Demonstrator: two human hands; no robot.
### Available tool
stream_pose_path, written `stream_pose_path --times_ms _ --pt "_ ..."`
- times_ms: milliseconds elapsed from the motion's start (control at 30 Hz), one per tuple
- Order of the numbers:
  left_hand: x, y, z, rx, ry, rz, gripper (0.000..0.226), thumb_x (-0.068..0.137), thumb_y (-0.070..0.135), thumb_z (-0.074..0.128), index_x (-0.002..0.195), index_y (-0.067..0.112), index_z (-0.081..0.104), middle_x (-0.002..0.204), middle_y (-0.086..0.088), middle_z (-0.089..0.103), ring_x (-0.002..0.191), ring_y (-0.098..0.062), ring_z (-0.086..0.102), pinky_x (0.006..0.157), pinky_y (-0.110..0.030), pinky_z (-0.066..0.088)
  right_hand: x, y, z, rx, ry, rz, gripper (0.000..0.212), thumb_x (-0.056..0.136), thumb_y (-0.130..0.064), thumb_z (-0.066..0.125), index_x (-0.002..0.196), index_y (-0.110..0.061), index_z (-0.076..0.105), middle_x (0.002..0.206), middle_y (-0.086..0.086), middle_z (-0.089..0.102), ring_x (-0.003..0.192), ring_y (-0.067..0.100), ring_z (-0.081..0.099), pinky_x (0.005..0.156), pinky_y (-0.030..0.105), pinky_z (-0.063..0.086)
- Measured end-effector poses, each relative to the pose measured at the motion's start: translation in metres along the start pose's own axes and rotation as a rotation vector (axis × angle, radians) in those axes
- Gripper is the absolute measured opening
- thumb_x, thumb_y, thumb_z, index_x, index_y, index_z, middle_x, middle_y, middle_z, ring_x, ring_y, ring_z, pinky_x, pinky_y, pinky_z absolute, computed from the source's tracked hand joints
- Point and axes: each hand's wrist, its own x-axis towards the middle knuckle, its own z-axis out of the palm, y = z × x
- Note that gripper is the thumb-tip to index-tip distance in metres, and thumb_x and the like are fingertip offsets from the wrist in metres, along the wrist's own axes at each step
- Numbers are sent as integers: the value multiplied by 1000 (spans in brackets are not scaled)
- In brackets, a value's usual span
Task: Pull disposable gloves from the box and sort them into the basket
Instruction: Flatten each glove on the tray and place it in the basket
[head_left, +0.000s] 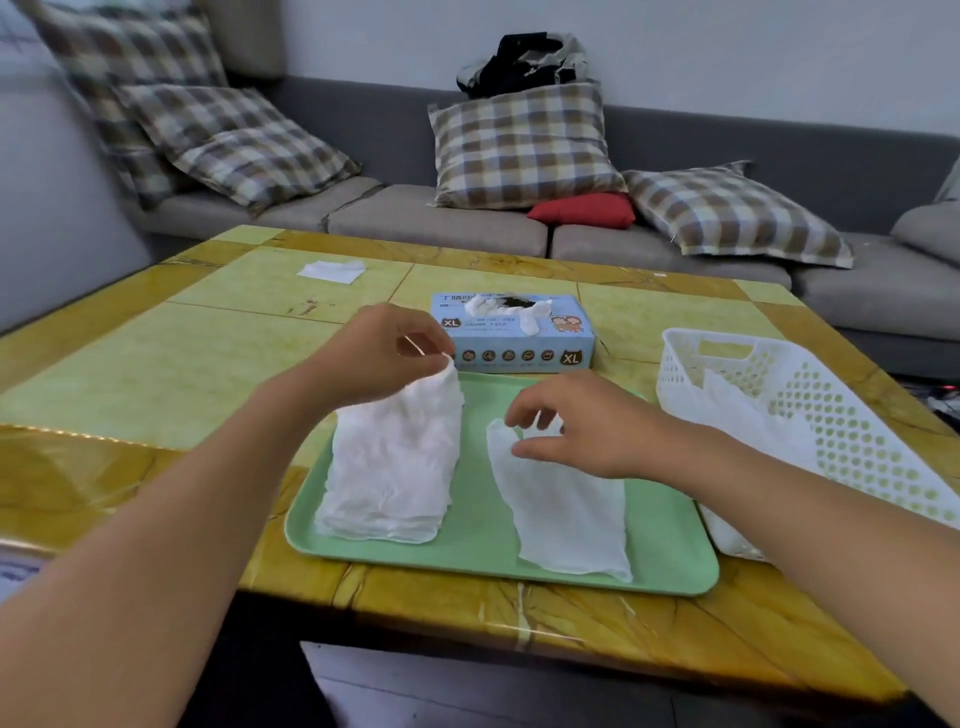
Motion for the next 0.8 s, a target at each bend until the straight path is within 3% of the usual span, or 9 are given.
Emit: stream_pose_path --times_ms 100,167,233,300,367,433,533,633,800 --pt "-13 -25 -11 136 -20 -56 8 89 18 74 95 21 76 89 9 74 83 -5 69 80 -27 58 21 -44 28 159 -30 -110 45 93 -43 68 135 -28 61 137 -13 59 119 7 54 99 25 45" --pt "-25 -38 -10 198 -110 -66 10 90 17 72 98 21 76 93 8 74 88 -7 69 86 -34 57 36 -67 48 111 -80 -152 58 96 -47 62 148 -29 45 157 -9 38 139 16 39 112 34 38" --pt "-32 -48 -13 211 -138 -94 17 93 16 67 108 22 73 106 5 71 96 -12 67 89 -35 55 45 -79 60 35 -112 -151 70 94 -54 60 155 -33 32 163 -9 21 145 20 27 115 41 35" --pt "-39 -56 -22 209 -132 -122 25 95 19 64 119 25 67 121 4 64 105 -15 61 88 -31 50 48 -84 67 -18 -114 -170 65 91 -54 64 149 -34 44 157 -9 31 140 18 34 107 40 41" --pt "-44 -62 -29 233 -117 -123 29 97 22 61 125 29 63 126 6 60 108 -15 59 86 -28 46 45 -80 70 14 -91 -224 41 92 -43 68 129 -28 66 137 -9 50 124 13 48 96 38 47" --pt "-47 -63 -32 253 -126 -105 29 97 23 61 126 29 63 125 7 61 105 -13 60 83 -26 46 41 -72 69 89 -31 -268 22 93 -32 69 111 -21 76 118 -9 62 108 10 58 91 39 49" --pt "-53 -54 -28 202 -151 -52 26 98 24 62 123 29 65 120 10 63 103 -9 61 79 -21 47 38 -60 59 201 75 -277 15 93 -26 72 101 -16 80 105 -9 71 96 5 65 88 29 50" --pt "-51 -42 -20 160 -186 14 22 100 26 58 120 27 68 118 10 66 104 -7 62 86 -23 51 33 -54 43 401 -8 -130 17 97 -25 66 102 -18 80 100 -13 76 93 -1 67 83 20 50" --pt "-49 -35 -19 87 -317 -33 28 105 23 46 122 28 68 124 10 65 116 -9 58 103 -36 46 29 -51 40 738 -31 100 25 104 -16 53 101 -3 74 95 12 74 84 16 68 86 32 58"
